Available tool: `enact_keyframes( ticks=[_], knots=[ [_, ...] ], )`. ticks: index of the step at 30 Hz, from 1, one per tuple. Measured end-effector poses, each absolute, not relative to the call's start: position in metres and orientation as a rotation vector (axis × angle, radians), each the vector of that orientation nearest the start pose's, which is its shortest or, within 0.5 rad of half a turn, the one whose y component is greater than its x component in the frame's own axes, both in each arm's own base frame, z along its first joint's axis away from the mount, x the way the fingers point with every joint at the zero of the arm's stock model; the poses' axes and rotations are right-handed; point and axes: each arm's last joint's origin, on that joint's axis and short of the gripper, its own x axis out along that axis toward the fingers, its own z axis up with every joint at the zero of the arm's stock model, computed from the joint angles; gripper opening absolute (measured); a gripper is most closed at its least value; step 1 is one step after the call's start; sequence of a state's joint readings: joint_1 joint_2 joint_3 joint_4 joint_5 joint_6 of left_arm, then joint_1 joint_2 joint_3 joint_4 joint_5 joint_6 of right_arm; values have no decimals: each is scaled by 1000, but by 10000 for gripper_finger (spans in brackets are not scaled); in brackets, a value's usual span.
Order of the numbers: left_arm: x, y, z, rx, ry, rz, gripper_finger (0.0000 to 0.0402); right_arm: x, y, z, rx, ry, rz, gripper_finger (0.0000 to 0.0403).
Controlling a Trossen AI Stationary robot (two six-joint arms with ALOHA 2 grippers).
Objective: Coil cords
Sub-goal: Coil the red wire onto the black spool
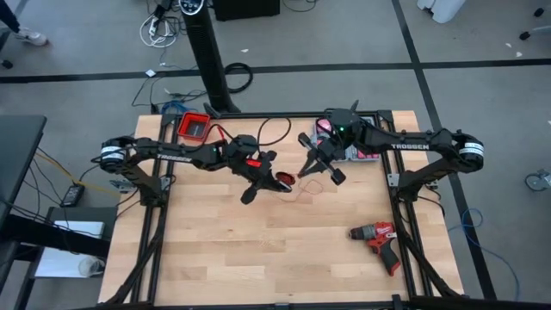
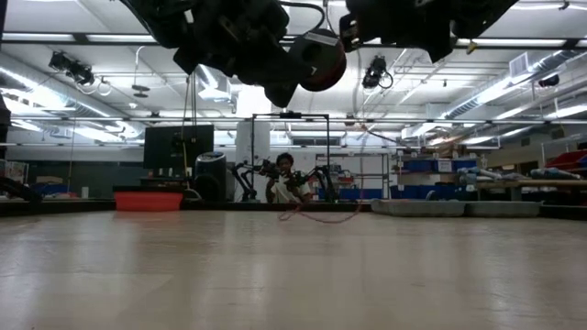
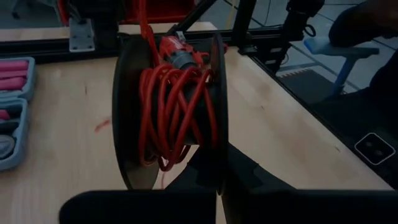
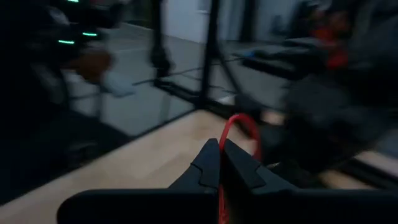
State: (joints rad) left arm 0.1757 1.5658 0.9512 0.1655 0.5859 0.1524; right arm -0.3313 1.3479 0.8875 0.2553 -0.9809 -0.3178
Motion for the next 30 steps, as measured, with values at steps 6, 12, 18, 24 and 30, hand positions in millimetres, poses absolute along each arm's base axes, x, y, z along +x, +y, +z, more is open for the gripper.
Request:
enact_keyframes(
  ticks=[6, 12, 18, 24, 30],
  knots=[
    [334, 41, 235, -19, 391, -438, 5, 292, -70, 295, -289, -25, 531, 2],
    [334, 33, 236, -23, 381, -498, 5, 303, -67, 290, -343, -71, 506, 2],
    [337, 25, 240, 66, 317, -539, 5, 317, -66, 276, -316, -43, 421, 3],
    [339, 22, 245, 128, 251, -549, 5, 327, -52, 269, -275, -36, 404, 4],
    [339, 23, 245, 156, 242, -538, 5, 328, -38, 270, -267, -41, 445, 4]
  ],
)
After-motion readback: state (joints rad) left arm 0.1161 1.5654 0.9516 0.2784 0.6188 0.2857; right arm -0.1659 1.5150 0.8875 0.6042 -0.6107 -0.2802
